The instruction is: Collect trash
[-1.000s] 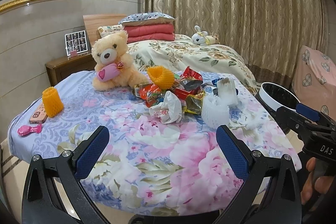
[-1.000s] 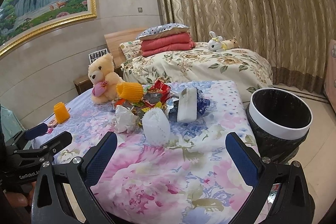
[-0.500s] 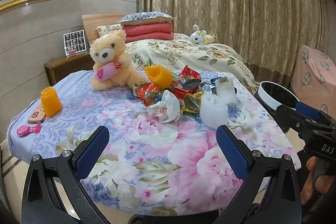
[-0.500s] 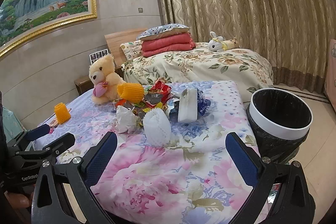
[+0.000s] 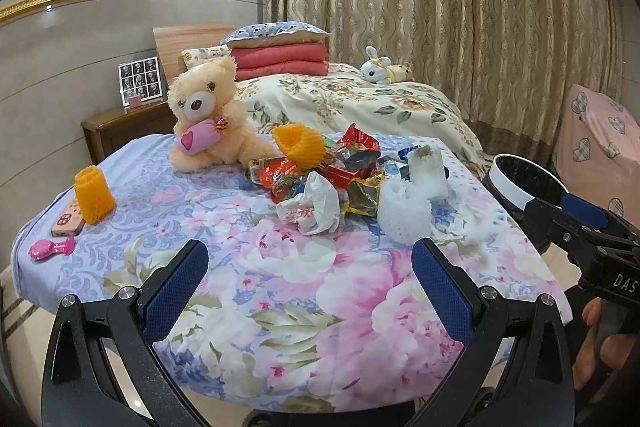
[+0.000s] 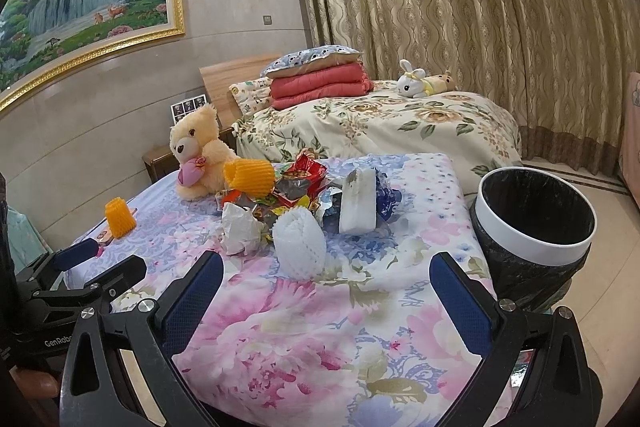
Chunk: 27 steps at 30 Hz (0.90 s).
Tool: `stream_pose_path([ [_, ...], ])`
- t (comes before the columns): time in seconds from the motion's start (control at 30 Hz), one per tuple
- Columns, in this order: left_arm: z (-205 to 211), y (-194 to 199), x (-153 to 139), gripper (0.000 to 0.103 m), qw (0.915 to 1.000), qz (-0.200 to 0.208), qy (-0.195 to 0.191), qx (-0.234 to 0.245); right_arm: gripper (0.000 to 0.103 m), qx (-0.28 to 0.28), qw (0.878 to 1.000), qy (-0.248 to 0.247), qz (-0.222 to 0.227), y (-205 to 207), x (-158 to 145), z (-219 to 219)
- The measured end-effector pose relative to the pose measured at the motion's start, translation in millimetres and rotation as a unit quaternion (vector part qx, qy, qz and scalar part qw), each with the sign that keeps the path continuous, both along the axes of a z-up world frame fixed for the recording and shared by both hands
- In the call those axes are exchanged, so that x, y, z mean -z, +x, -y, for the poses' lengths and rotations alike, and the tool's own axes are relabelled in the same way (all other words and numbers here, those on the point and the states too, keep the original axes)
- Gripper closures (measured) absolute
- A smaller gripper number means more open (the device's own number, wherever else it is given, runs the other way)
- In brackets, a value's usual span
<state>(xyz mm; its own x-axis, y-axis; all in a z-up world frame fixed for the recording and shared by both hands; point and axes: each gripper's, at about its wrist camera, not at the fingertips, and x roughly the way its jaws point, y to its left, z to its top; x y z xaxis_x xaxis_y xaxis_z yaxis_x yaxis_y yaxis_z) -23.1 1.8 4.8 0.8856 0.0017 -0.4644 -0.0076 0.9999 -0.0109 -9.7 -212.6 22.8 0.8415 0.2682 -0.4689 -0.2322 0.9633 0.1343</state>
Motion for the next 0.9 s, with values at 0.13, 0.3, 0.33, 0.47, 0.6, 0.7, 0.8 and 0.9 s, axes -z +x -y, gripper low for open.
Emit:
stream_pose_path([
  [0.13, 1.5, 1.8, 0.2, 0.0, 1.0, -0.001, 0.0, 0.002, 0.0, 0.0, 1.0, 0.002, 0.0, 0.1, -0.3, 0.0],
  [0.3, 2.4, 3.3, 0.4, 0.0, 1.0, -0.002, 0.0, 0.004, 0.0, 0.001, 1.0, 0.003, -0.001, 0.1, -0.2, -0.2],
  [0.33, 2.6, 3.4, 0.5, 0.0, 1.0, -0.002, -0.001, 0.004, 0.0, 0.001, 1.0, 0.002, -0.001, 0.5, -0.2, -0.5],
  [0.47, 1.3, 5.2, 2.0, 0.0, 1.0, -0.006, -0.004, 0.006, 0.0, 0.0, 1.0, 0.007, -0.008, 2.7, 0.3, -0.9],
  [0.6, -3.5, 9.1, 5.7, 0.0, 0.9998, -0.015, -0.011, 0.006, 0.0, -0.001, 1.0, 0.011, -0.015, 7.0, 2.2, -2.0],
  [0.7, -7.9, 14.2, 8.5, 0.0, 0.9996, -0.023, -0.017, 0.005, 0.0, -0.004, 1.0, 0.014, -0.026, 13.4, 6.3, -0.4],
  [0.8, -12.1, 23.0, 12.3, 0.0, 0.9992, -0.034, -0.021, 0.004, 0.0, -0.006, 0.999, 0.023, -0.044, 22.1, 12.8, 1.5],
  [0.9, -14.0, 34.5, 17.7, 0.0, 0.9987, -0.047, -0.018, 0.003, 0.0, -0.007, 0.998, 0.025, -0.062, 31.9, 20.4, 0.4],
])
